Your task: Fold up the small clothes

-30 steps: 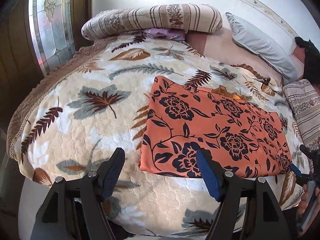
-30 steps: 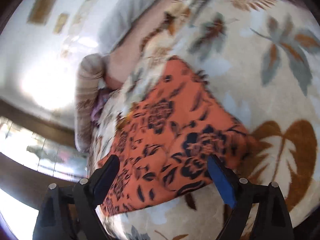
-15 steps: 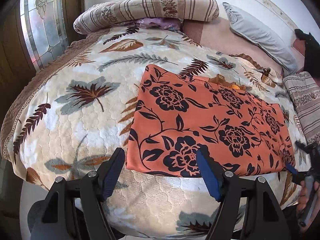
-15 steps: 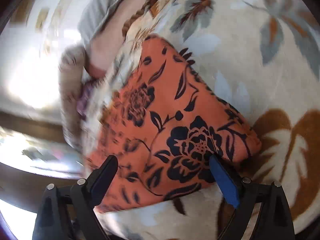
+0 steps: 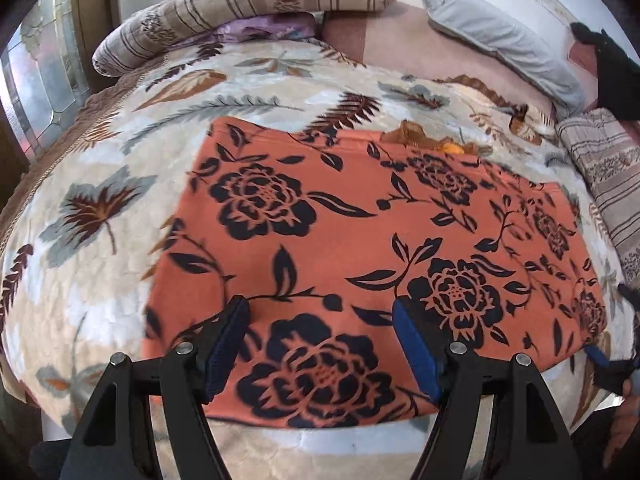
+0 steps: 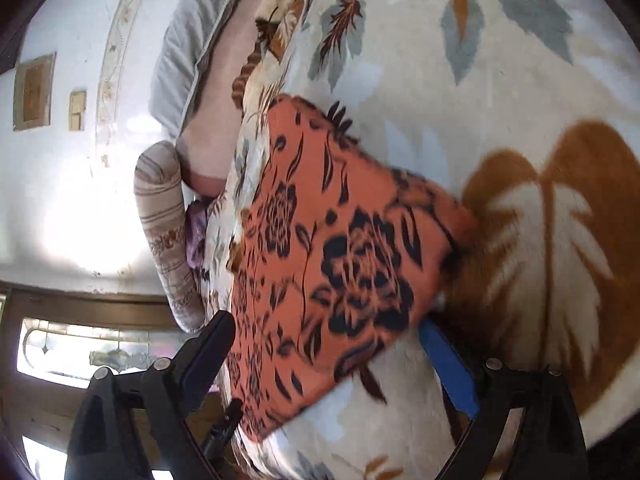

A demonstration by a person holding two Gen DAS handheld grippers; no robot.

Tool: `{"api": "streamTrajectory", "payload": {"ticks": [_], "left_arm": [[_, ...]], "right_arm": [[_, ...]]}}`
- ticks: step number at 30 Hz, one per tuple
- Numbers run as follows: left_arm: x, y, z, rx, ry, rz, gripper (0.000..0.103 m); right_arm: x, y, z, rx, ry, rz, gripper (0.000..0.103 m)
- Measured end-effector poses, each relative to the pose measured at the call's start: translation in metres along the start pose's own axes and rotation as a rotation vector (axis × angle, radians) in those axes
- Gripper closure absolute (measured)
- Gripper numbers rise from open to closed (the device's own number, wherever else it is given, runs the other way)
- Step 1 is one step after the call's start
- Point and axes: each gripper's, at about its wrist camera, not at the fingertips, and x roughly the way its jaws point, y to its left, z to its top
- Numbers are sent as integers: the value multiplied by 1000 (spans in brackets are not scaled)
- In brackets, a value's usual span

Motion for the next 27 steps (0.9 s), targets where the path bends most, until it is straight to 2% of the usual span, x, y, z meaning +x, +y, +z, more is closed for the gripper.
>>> {"api": "streamTrajectory", "payload": {"ticks": [3, 5, 6, 8, 9, 11, 13, 15, 16, 17, 18, 19, 20, 22, 23, 24, 25, 26, 27], "left_arm": [[10, -9, -2, 47, -22, 48, 25], [8, -13, 0, 61, -14, 65, 25], [4, -13, 2, 54, -20, 56, 25], [-6, -12, 6, 26, -49, 36, 25], [-11, -13, 8, 13, -64, 26, 25], [-16, -15, 11, -1, -87, 10, 25], [-16, -19, 11, 4, -101, -5, 25], [-10, -22, 8, 14, -86, -11, 25], [-6, -23, 6, 18, -70, -16, 25], [-3, -24, 5, 15, -62, -20, 25], [-3, -22, 4, 5, -60, -21, 25], [-4, -21, 4, -5, -61, -25, 25], [-6, -20, 4, -11, -67, -30, 25], [-11, -20, 8, -16, -86, -30, 25], [-13, -21, 10, -17, -94, -33, 25], [-15, -22, 12, -19, -103, -36, 25], [-14, -24, 13, -22, -108, -32, 25], [-12, -26, 14, -20, -105, -28, 25], [-8, -29, 15, -13, -96, -25, 25]], "right_arm": [[0, 2, 11, -1, -35, 4, 8], [-2, 3, 13, 6, -48, -1, 10], [-2, 6, 14, -15, -47, -10, 15], [17, 18, 13, -56, -18, -40, 64], [19, 19, 12, -66, 3, -54, 70], [20, 26, 10, -111, 9, -87, 71], [15, 34, 6, -174, -27, -123, 71], [15, 34, 3, -190, -38, -166, 70], [19, 30, 3, -169, -18, -190, 65], [23, 26, 4, -144, 11, -200, 55], [24, 24, 4, -131, 14, -169, 49], [21, 25, 4, -128, 8, -143, 37], [20, 29, 4, -123, 11, -137, 29], [18, 37, 4, -133, 8, -136, 26], [19, 41, 6, -156, 10, -132, 28], [21, 43, 7, -180, 9, -132, 31], [24, 42, 8, -186, 17, -125, 73], [28, 40, 7, -172, 46, -117, 95], [27, 38, 6, -163, 50, -102, 95]]}}
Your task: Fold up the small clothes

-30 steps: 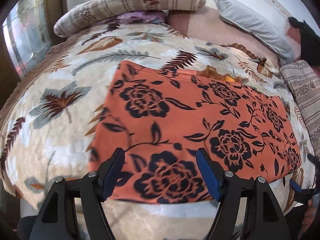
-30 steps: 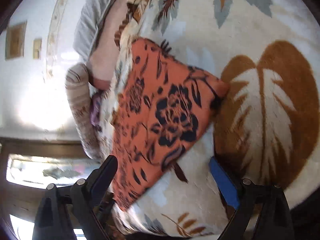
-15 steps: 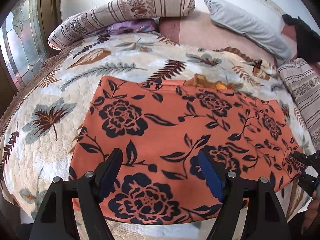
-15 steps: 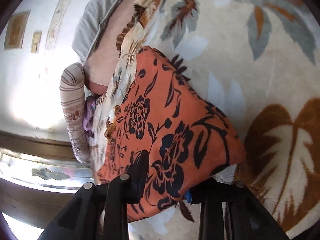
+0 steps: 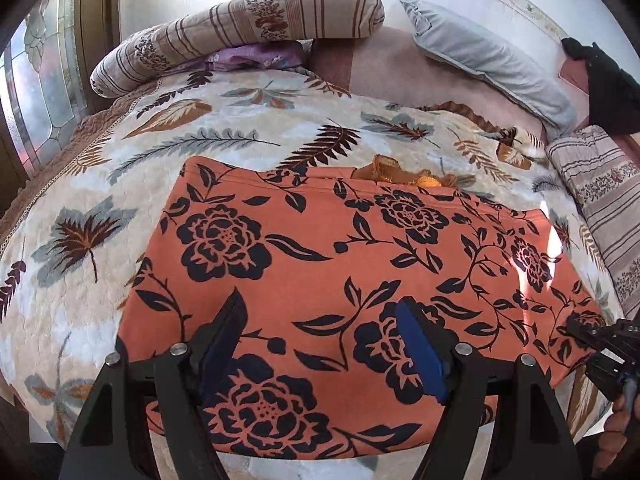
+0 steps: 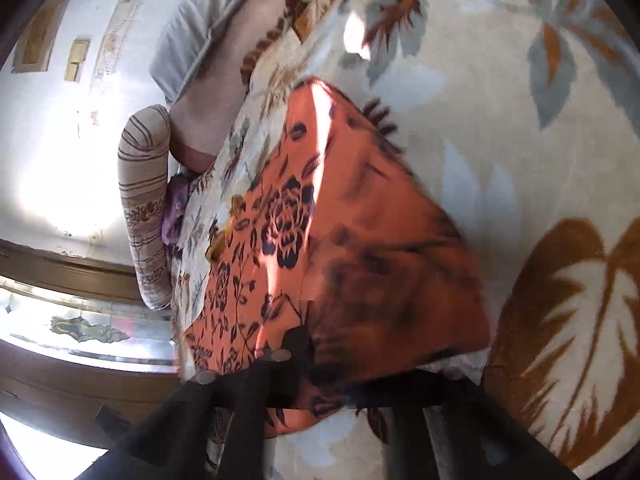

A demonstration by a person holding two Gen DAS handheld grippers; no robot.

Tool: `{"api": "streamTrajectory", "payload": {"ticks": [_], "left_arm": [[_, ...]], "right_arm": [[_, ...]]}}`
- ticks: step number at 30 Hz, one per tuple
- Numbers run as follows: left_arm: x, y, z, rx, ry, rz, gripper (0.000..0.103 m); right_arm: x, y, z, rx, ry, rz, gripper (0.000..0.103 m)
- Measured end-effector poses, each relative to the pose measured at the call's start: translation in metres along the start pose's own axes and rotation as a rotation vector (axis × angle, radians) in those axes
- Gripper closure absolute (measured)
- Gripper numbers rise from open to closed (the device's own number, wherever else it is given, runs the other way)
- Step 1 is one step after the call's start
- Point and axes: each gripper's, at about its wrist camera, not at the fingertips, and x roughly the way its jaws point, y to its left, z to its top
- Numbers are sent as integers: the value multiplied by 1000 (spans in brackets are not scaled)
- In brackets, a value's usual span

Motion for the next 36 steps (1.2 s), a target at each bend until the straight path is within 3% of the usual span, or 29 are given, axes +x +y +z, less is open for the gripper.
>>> {"api": "streamTrajectory", "payload": {"ticks": [2, 4, 5, 6, 8, 11, 16, 18, 19, 20, 25, 27, 29, 33, 36], "left_arm": [[6, -4, -3, 14, 6, 14, 25], [26, -12, -11, 71, 75, 70, 25], [38, -16, -16, 111, 109, 95, 23], [36, -19, -17, 138, 69, 109, 22], [36, -15, -13, 117, 94, 94, 22], [36, -11, -12, 108, 102, 73, 21], [34, -14, -16, 105, 87, 82, 21], [37, -12, -15, 101, 94, 79, 20], [38, -12, -14, 98, 99, 76, 19], [39, -11, -12, 94, 105, 72, 19], [39, -10, -12, 93, 109, 64, 18], [40, -9, -11, 100, 108, 56, 17], [40, -6, -11, 96, 108, 41, 16], [41, -6, -11, 95, 103, 36, 14], [42, -6, -9, 88, 111, 30, 13]], "right_arm": [[-14, 6, -5, -38, -40, -1, 95], [-17, 6, -6, -50, -26, -12, 93], [-11, 1, -6, -55, 4, -68, 87], [-5, -8, -6, -47, 49, -131, 82], [-9, -27, -10, 19, 107, -52, 79], [-40, -41, -11, 41, 165, -34, 77], [-82, -23, 33, -89, 60, -12, 74], [-66, -7, 64, -152, 74, -6, 39], [-53, 3, 78, -180, 80, -5, 11], [-36, 11, 95, -214, 85, 6, 8], [53, 23, 162, -222, 182, -8, 10], [85, 25, 170, -209, 244, -31, 23], [96, 41, 166, -251, 275, -10, 91], [99, 36, 165, -233, 171, -147, 90], [90, 30, 159, -214, 129, -152, 77]]}}
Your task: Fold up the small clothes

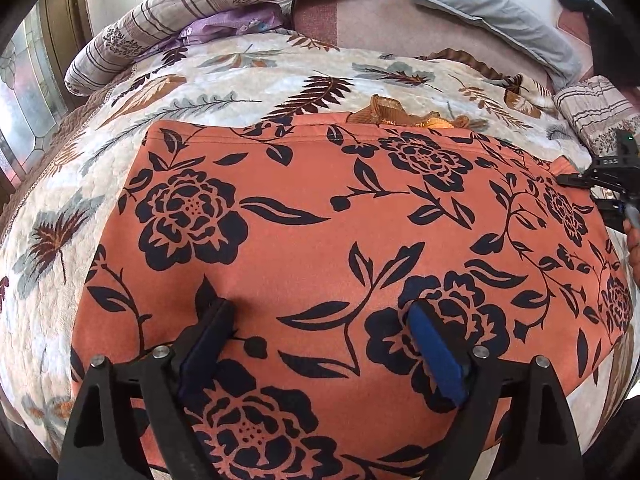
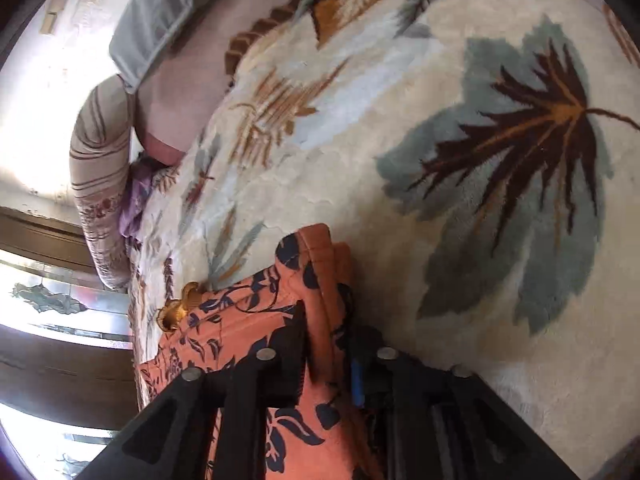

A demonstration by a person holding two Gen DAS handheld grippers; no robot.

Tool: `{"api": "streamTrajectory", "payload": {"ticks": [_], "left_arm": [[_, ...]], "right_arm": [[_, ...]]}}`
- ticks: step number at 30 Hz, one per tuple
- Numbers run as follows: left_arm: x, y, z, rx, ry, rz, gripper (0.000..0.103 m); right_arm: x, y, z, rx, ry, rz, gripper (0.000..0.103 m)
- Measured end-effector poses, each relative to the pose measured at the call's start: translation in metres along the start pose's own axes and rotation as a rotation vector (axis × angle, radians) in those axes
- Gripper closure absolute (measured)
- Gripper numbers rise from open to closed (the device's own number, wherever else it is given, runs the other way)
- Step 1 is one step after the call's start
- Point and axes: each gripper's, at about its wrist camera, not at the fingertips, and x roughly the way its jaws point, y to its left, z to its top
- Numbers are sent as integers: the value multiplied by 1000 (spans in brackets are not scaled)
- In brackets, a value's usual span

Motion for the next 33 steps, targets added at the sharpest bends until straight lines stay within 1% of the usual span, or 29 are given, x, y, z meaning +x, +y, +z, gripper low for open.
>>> {"api": "streamTrajectory", "payload": {"ticks": [1, 2, 3, 4, 6, 7, 8, 9, 10, 12, 13, 14, 15, 16, 17, 18, 19, 21, 22, 23, 24, 25, 26, 27, 29, 33], "left_arm": [[0, 2, 2, -3, 5, -9, 11], [1, 3, 4, -9, 12, -30, 8], [1, 5, 6, -12, 20, -46, 8], [-1, 7, 7, -15, 28, -61, 8], [-13, 16, 9, -60, 24, -104, 8], [-21, 22, 8, -95, 14, -111, 8], [-32, 29, 7, -131, -3, -116, 8], [-45, 39, 2, -156, -28, -124, 8], [-58, 50, -4, -168, -55, -125, 8], [-73, 71, -22, -190, -76, -81, 8], [-71, 80, -30, -202, -58, -57, 8], [-62, 91, -39, -220, -9, -30, 15], [-46, 103, -49, -245, 70, -15, 23], [-35, 114, -58, -270, 109, -41, 31], [-43, 117, -59, -268, 70, -62, 33], [-50, 118, -58, -268, 68, -53, 33], [-57, 120, -58, -280, 54, -54, 33], [-71, 125, -56, -294, -4, -54, 33], [-73, 126, -55, -290, -14, -39, 33], [-71, 127, -56, -284, -3, -15, 33], [-60, 129, -59, -277, 44, 22, 33], [-50, 131, -59, -277, 88, 33, 33], [-42, 135, -62, -280, 106, 28, 31], [-46, 135, -62, -277, 88, 25, 31], [-57, 135, -59, -286, 69, 36, 31], [-82, 134, -43, -294, -53, 56, 30]], "right_arm": [[-8, 5, -3, -4, -15, -46, 73], [-19, 12, -8, -18, -47, -95, 74], [-34, 20, -14, -35, -92, -127, 74], [-46, 26, -21, -52, -120, -134, 73], [-68, 47, -44, -104, -132, -72, 73], [-76, 54, -57, -128, -127, -34, 67], [-78, 64, -75, -148, -101, 18, 43], [-79, 70, -93, -151, -62, 74, 29], [-80, 72, -113, -140, -48, 129, 21], [-78, 69, -143, -121, -16, 212, 21], [-74, 65, -155, -111, 0, 234, 21], [-67, 57, -165, -97, 3, 231, 21], [-60, 48, -172, -78, 8, 203, 21], [-48, 34, -176, -49, 30, 149, 22], [-41, 23, -177, -11, 37, 153, 23], [-45, 17, -178, 19, 5, 191, 23], [-51, 17, -179, 34, -5, 201, 23], [-62, 23, -180, 15, -16, 194, 23], [-66, 26, -180, -11, -28, 191, 23], [-69, 28, -180, -39, -39, 185, 22], [-69, 26, -181, -48, -43, 166, 21], [-63, 19, -182, -38, -34, 130, 20], [-58, 12, -183, -18, -17, 128, 19], [-58, 6, -184, -2, -26, 163, 20], [-68, 5, -183, 14, -27, 174, 20], [-90, 13, -187, 5, -47, 205, 20]]}}
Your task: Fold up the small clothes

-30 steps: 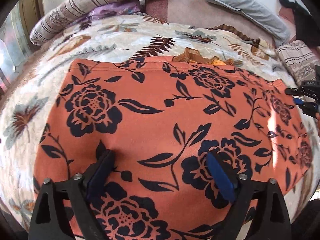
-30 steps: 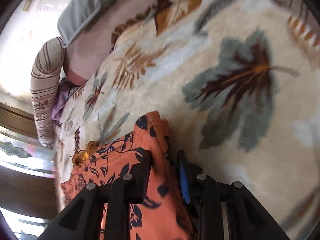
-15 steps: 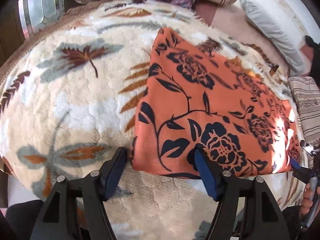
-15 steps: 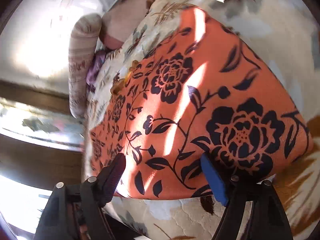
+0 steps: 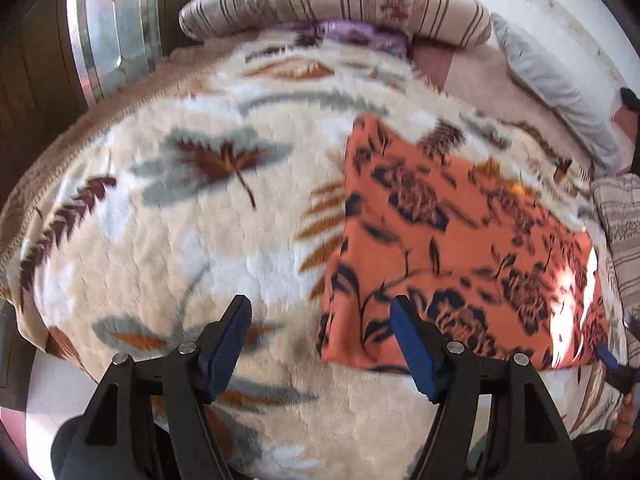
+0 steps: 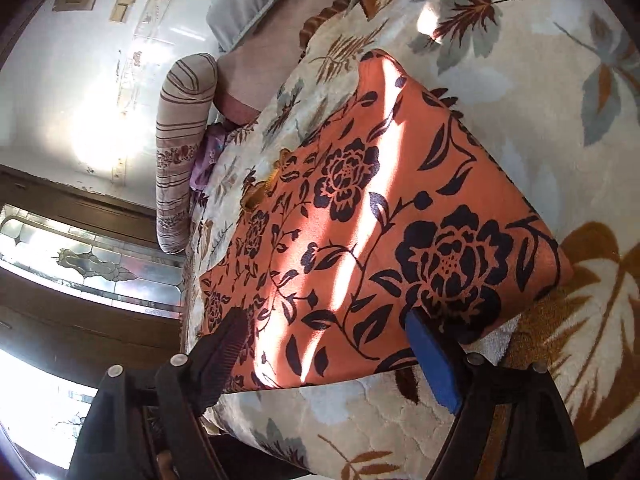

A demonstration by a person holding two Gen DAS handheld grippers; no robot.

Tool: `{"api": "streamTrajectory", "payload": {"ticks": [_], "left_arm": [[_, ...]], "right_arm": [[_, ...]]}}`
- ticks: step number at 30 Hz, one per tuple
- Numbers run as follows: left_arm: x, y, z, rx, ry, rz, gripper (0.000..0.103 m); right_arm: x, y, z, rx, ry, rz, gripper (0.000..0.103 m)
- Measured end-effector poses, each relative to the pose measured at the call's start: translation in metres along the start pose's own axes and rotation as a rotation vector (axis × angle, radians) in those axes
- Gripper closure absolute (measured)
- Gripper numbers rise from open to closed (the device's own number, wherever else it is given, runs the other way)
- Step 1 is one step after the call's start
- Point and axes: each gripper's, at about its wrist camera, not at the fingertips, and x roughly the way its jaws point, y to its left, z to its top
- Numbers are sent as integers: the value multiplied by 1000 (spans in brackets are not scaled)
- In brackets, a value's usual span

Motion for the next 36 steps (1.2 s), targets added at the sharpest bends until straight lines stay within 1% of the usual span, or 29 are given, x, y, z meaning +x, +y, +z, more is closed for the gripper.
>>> {"api": "streamTrajectory", "payload": {"ticks": [2, 4, 7, 8, 9, 10, 11, 12, 13, 15, 17, 18, 20, 22, 24, 25, 26, 27, 29, 30, 31, 33, 34, 36], "left_arm": [[-2, -8, 12, 4, -25, -3, 29], [4, -22, 18, 31, -32, -16, 28], [23, -46, 21, 75, -11, -41, 22], [34, -56, 19, 101, 2, -28, 22], [46, -62, 14, 127, 16, 10, 21], [59, -67, 11, 158, 36, 60, 16], [68, -68, 8, 179, 51, 87, 14], [67, -67, 8, 162, 40, 83, 14], [62, -63, 10, 133, 36, 67, 14], [50, -60, 15, 91, 10, 36, 14], [36, -59, 18, 85, -29, 10, 14], [31, -61, 19, 81, -41, 4, 14], [28, -70, 18, 85, -48, -13, 14], [29, -85, 16, 121, -43, -32, 14], [27, -102, 13, 157, -62, -34, 14], [28, -111, 11, 178, -66, -39, 14], [31, -120, 8, 197, -56, -38, 14], [41, -129, 4, 222, -28, -24, 14], [67, -142, -5, 286, 57, 23, 14], [68, -148, -9, 322, 29, 52, 13], [63, -150, -9, 329, 10, 54, 13], [54, -148, -4, 290, 13, 9, 13], [48, -147, -1, 266, -11, -7, 13], [45, -150, 1, 265, -47, -11, 13]], "right_arm": [[-6, 4, -9, 10, 5, 37, 20], [-8, 0, -23, 53, 7, 46, 19], [4, -28, -45, 186, 37, 61, 19], [11, -38, -46, 220, 41, 58, 19], [11, -44, -44, 248, 30, 87, 19], [8, -47, -40, 274, 9, 102, 19], [3, -47, -33, 266, -35, 92, 19], [-2, -47, -26, 250, -77, 64, 19], [-7, -50, -18, 265, -115, 41, 18], [-7, -57, -3, 301, -135, 73, 18], [-2, -65, 3, 354, -139, 56, 18], [-2, -66, 5, 363, -156, 64, 18], [-2, -61, 7, 337, -168, 49, 18], [-3, -54, 7, 305, -179, 57, 18], [-5, -40, 8, 240, -197, 19, 18], [-4, -34, 8, 225, -209, 14, 18], [-4, -32, 9, 209, -214, 9, 18], [-1, -31, 10, 198, -209, -8, 18], [9, -34, 13, 185, -192, -48, 18], [15, -37, 14, 189, -173, -51, 18], [13, -36, 15, 189, -181, -48, 18], [7, -29, 17, 162, -190, -13, 19], [5, -25, 19, 144, -201, -19, 19], [8, -22, 21, 118, -202, -40, 19]]}}
